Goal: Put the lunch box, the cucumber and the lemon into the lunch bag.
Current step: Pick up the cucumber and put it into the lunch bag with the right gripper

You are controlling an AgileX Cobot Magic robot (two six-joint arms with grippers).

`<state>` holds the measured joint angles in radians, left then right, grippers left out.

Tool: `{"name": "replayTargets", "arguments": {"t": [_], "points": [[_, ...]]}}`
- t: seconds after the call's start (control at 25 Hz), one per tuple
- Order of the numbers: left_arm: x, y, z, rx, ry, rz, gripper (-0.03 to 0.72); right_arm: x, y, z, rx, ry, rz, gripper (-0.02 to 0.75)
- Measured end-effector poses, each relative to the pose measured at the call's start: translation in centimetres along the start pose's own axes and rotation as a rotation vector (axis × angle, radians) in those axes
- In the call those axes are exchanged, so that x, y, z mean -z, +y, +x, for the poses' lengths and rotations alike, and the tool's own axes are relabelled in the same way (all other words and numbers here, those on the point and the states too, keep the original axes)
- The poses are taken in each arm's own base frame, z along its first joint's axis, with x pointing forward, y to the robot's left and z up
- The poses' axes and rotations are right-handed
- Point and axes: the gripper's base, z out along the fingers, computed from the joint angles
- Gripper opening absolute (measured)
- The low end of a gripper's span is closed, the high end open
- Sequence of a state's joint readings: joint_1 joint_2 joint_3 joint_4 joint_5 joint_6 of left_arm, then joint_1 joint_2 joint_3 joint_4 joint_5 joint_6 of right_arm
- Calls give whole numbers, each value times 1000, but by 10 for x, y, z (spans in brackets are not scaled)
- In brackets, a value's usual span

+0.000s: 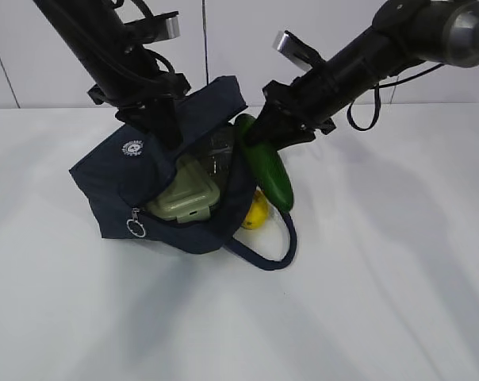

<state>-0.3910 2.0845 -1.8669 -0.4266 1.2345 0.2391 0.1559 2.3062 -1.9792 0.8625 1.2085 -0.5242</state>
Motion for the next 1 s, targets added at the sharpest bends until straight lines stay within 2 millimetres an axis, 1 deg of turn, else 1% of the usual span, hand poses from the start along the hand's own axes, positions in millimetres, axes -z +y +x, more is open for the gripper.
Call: {"name": "replayTargets", "arguments": {"t": [0.2,0.36,0.44,0.52,0.68,0.76,0.84,1.0], "points": [[0,-1,0,3,-2,8,15,0,6,-4,-6,-40,-70,297],[0,-2,0,8,-5,22,15,0,8,-4,7,-49,-84,297],[0,-2,-1,13,-8,31,15,-3,7,-5,8,-60,-113,297],[0,-2,-1,14,-9,33,15,-11,2,-4,-6,-74,-163,297],[0,-3,-1,18,-12,44,15,-36,-14,2,-50,-109,-277,297],[0,-3,-1,19,-11,46,15,-43,-17,3,-65,-142,-322,298],[0,-3,-1,21,-12,50,15,-47,-16,2,-60,-168,-349,300],[0,-4,-2,24,-18,57,15,-57,-8,0,-30,-201,-390,333]]}}
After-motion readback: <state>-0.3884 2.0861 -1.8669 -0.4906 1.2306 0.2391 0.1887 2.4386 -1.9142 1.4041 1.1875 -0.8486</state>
